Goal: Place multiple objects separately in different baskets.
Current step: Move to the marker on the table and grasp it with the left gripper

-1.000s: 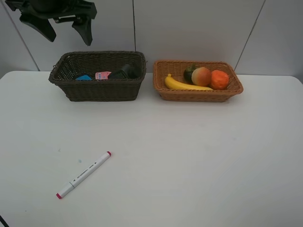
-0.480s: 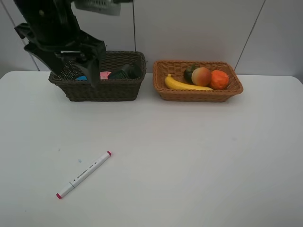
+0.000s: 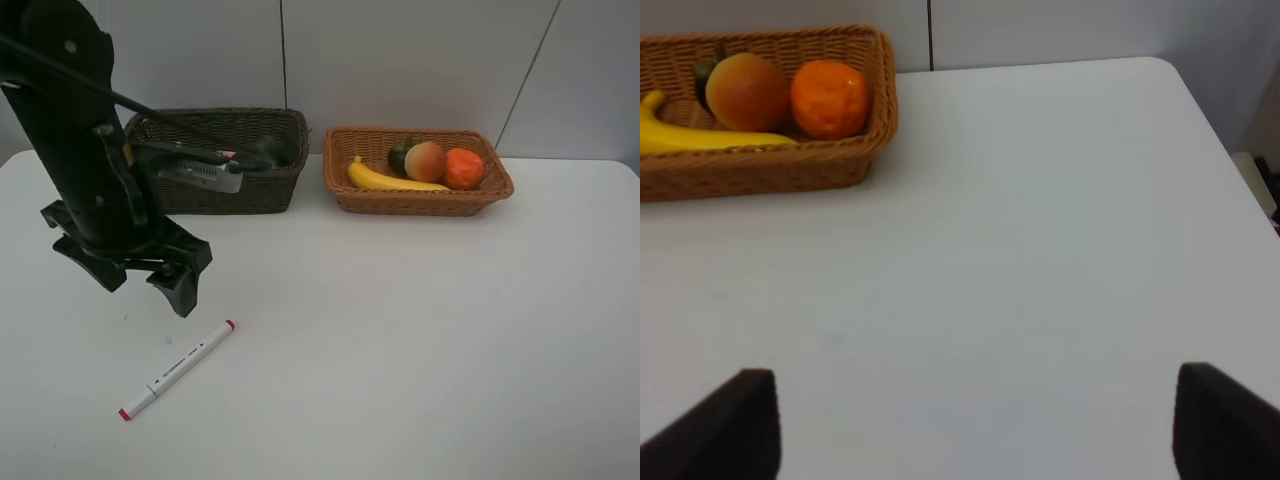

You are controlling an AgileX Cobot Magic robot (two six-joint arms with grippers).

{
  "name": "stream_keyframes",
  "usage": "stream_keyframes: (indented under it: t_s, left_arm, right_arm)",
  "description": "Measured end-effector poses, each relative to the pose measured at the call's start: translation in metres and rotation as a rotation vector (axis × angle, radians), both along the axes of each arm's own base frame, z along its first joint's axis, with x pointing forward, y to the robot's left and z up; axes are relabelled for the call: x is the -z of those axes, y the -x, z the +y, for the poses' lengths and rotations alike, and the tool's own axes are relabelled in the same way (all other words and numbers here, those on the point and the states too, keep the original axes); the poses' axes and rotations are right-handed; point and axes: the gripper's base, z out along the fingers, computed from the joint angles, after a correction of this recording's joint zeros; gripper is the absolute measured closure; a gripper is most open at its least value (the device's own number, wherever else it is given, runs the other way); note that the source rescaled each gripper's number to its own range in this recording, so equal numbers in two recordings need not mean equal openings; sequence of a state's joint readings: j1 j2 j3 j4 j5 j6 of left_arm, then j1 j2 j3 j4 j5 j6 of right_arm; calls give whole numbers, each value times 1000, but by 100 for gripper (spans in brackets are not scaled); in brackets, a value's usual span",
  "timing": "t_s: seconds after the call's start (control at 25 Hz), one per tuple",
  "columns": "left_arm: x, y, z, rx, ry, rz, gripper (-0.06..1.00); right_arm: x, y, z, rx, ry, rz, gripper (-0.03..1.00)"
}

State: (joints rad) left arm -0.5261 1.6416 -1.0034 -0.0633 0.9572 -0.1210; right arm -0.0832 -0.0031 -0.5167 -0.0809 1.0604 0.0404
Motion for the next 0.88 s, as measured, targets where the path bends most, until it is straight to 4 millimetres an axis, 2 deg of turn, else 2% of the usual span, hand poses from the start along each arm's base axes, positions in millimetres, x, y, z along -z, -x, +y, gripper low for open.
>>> stream_keyframes:
  t_s: [0.16, 0.52, 0.88]
  left_arm:
    - [18, 8, 3, 13, 25, -10, -6]
    - [40, 11, 4, 129, 25, 0, -6]
    - [70, 9, -14, 245, 6, -6, -6]
  right_arm:
    - [0, 0, 0, 0, 0, 0, -3]
    - [0, 0, 0, 0, -1, 0, -3]
    - [0, 0, 0, 0, -1, 0, -3]
